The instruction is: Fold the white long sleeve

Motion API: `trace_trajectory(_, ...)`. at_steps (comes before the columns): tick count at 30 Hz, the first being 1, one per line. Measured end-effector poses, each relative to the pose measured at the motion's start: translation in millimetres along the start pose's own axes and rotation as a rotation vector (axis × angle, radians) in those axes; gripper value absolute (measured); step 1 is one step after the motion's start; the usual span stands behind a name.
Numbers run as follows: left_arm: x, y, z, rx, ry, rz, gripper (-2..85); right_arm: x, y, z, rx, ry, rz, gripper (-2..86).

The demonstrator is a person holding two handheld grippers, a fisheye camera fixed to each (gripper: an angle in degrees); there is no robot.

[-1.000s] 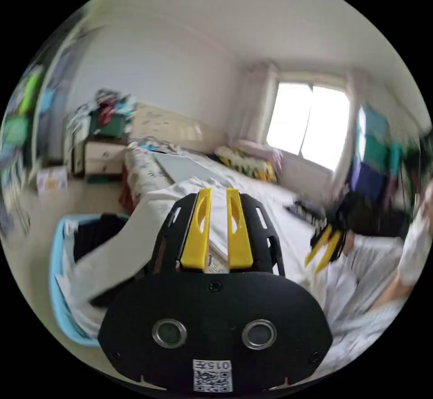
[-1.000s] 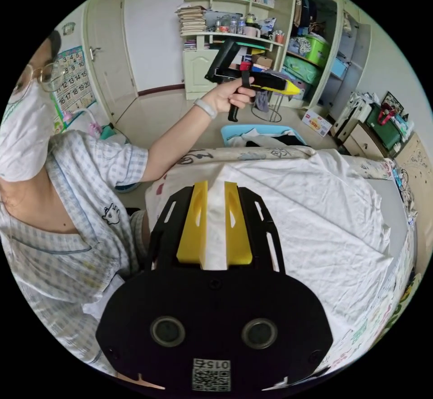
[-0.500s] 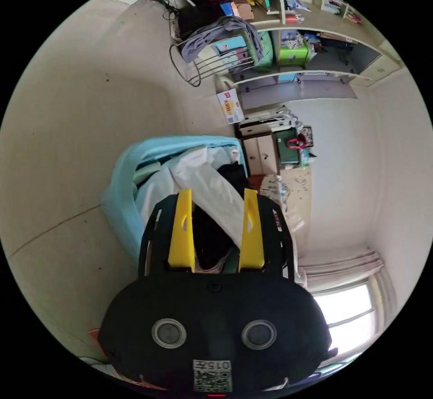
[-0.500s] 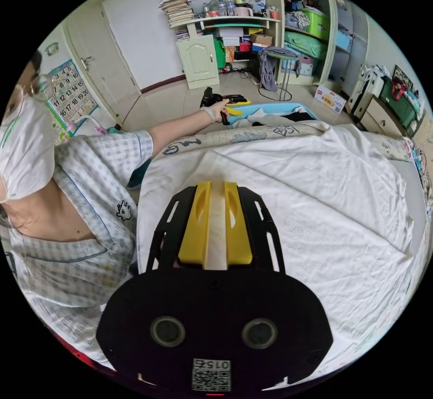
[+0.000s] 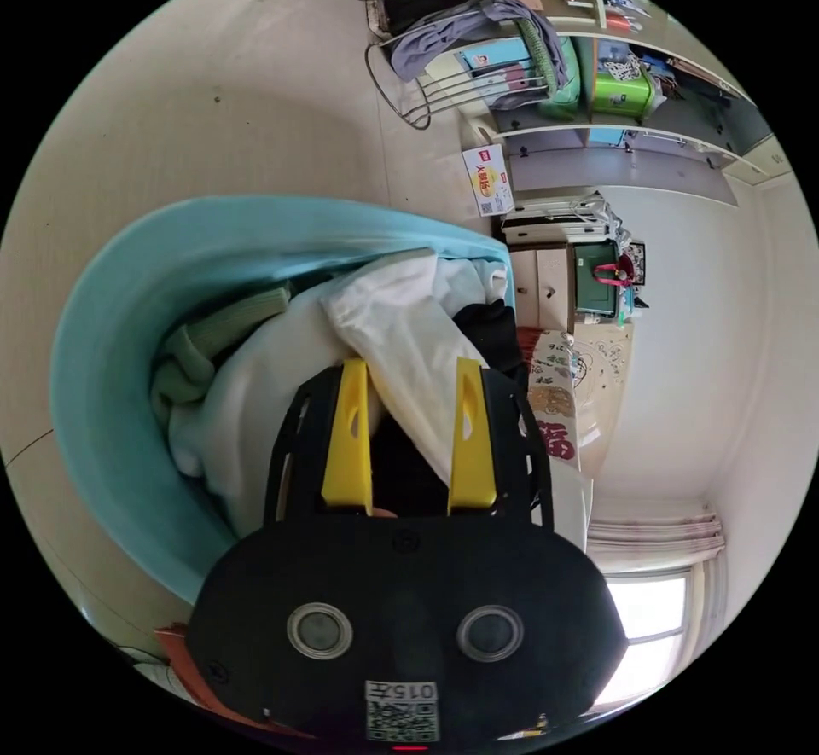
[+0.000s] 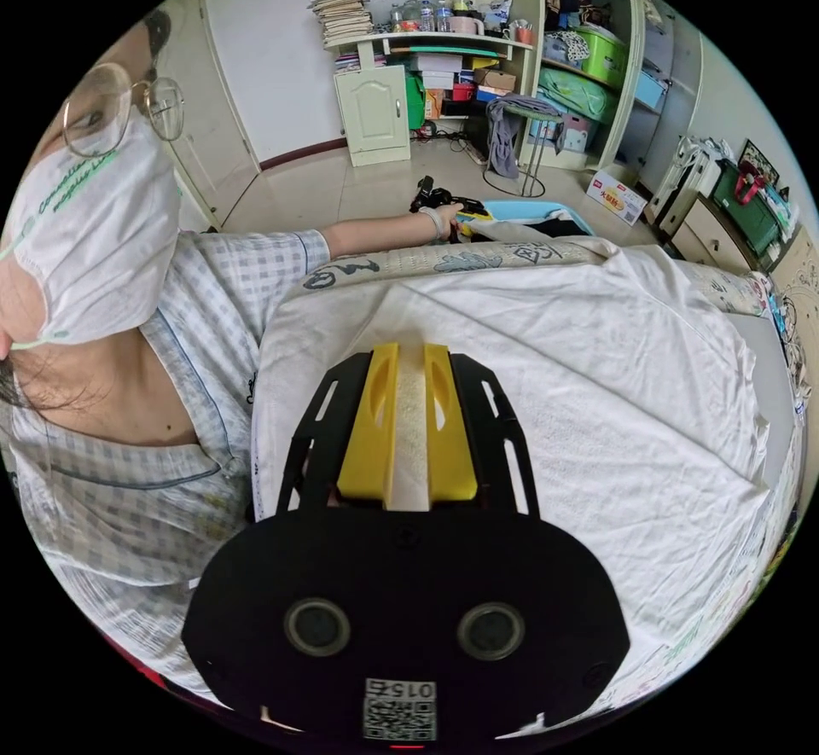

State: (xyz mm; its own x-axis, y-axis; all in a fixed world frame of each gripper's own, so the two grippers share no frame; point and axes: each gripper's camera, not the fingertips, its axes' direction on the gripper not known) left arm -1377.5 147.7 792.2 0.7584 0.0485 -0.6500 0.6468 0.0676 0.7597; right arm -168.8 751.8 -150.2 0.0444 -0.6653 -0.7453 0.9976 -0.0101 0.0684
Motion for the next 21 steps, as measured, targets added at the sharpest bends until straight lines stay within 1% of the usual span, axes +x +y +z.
trace_trajectory(3,19.6,-11.4,-1.7,-0.004,-0.037,0.025,8.9,1.0,2.2,3.3,0.001,-0.003,0.002,5.9)
trace_trajectory(6,56.4,-17.3,-19.4,0.052,-0.03,0.106,3.8,3.5,5.2,7.4,0.0,-0.011,0.01,5.8)
trace_trajectory(9,118.9,-20.4,-44.8,0.105,-0.008,0.209,0.6,6.0,9.2,11.8,0.0,-0.017,0.019,5.7)
trace_trajectory(11,191.0,-15.7,-69.1,0.15,0.026,0.313,-0.1,7.0,13.2,16.0,0.0,-0.015,0.025,5.6)
trace_trajectory(12,212.1,-12.5,-75.6,0.162,0.047,0.346,-0.2,7.2,14.3,17.0,0.0,-0.015,0.026,5.6)
trace_trajectory(14,307.6,11.8,-100.6,0.19,0.173,0.506,-0.5,7.6,19.6,21.1,0.003,-0.015,0.027,5.4)
trace_trajectory(15,334.3,22.0,-106.1,0.193,0.206,0.557,-0.5,7.6,21.1,21.9,0.005,-0.014,0.027,5.3)
trace_trajectory(17,448.9,82.0,-122.5,0.191,0.331,0.787,-0.5,9.0,30.0,19.9,0.045,-0.015,0.029,4.7)
trace_trajectory(18,479.5,100.8,-125.6,0.178,0.366,0.856,-0.5,9.9,33.5,16.6,0.069,-0.012,0.031,4.7)
trace_trajectory(20,602.0,191.5,-140.4,0.111,0.504,1.165,-0.4,14.9,53.4,-10.1,0.147,-0.011,0.092,5.2)
trace_trajectory(21,630.9,217.2,-144.7,0.094,0.535,1.252,-0.4,14.4,61.0,-20.2,0.169,-0.019,0.102,5.4)
